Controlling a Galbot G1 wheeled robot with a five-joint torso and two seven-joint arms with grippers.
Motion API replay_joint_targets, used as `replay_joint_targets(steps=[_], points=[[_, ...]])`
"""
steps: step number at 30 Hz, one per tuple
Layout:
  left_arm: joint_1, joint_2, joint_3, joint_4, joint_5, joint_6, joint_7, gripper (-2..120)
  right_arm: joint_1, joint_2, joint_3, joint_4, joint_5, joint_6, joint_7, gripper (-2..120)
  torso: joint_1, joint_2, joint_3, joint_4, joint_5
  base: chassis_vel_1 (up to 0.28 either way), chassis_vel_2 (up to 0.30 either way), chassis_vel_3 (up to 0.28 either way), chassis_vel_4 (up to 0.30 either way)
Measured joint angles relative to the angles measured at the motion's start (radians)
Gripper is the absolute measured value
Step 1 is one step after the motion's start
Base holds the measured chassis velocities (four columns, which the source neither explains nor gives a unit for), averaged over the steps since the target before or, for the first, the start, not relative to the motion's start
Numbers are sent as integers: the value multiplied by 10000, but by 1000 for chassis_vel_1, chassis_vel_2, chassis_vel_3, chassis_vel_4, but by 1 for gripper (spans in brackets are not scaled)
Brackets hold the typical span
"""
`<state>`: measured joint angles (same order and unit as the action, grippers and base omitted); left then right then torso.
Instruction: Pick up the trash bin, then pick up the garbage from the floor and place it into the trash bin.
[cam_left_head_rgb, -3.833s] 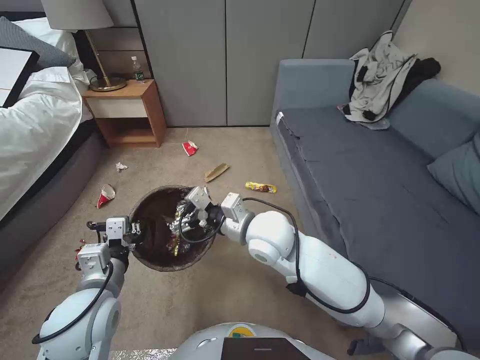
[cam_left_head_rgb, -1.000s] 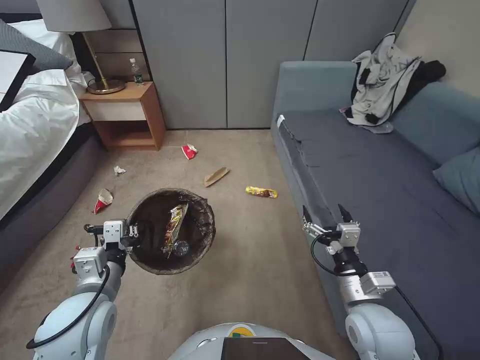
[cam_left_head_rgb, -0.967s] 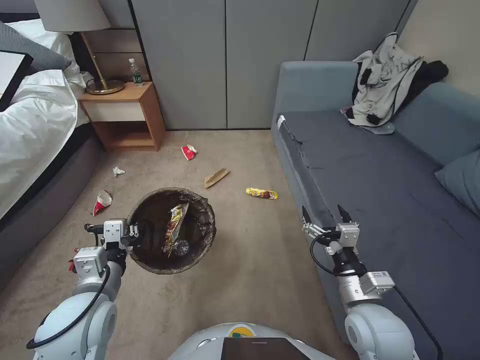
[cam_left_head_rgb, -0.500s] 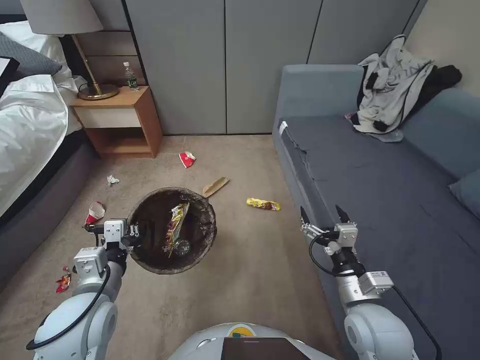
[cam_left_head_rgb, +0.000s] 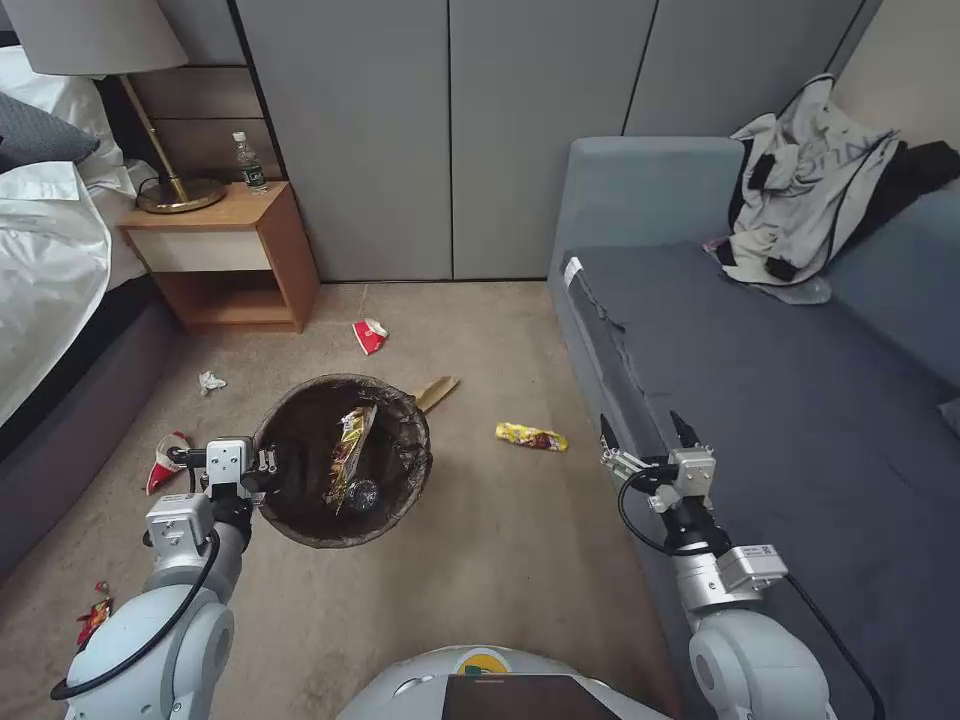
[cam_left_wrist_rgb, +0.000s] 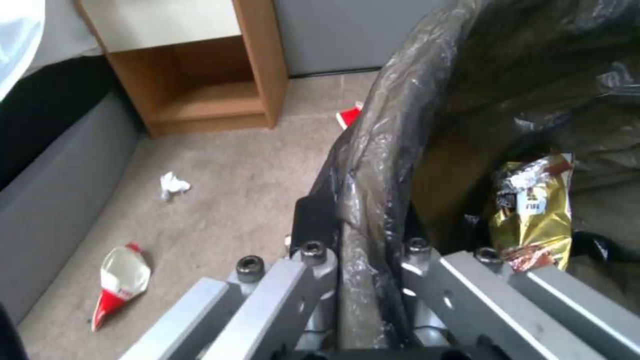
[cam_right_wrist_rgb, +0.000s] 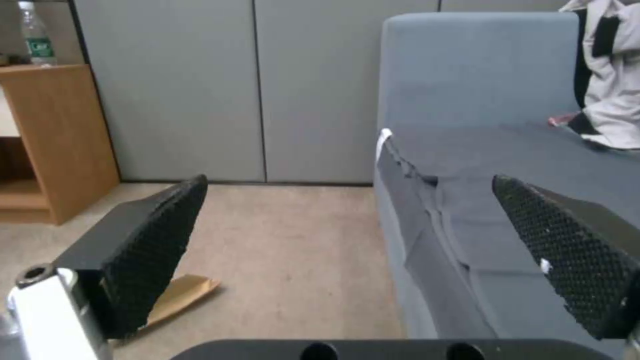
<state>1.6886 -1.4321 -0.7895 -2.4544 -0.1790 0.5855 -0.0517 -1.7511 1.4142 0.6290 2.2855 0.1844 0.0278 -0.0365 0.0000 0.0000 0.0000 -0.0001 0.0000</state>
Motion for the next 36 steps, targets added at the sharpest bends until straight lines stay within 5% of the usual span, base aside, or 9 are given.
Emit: replay_joint_targets(steps=[36], points=[[-60, 20, -19, 109, -19, -33, 11, 4, 72, 10, -131, -4, -115, -107, 61, 100, -1, 0, 0, 0, 0, -132, 132, 134, -134]])
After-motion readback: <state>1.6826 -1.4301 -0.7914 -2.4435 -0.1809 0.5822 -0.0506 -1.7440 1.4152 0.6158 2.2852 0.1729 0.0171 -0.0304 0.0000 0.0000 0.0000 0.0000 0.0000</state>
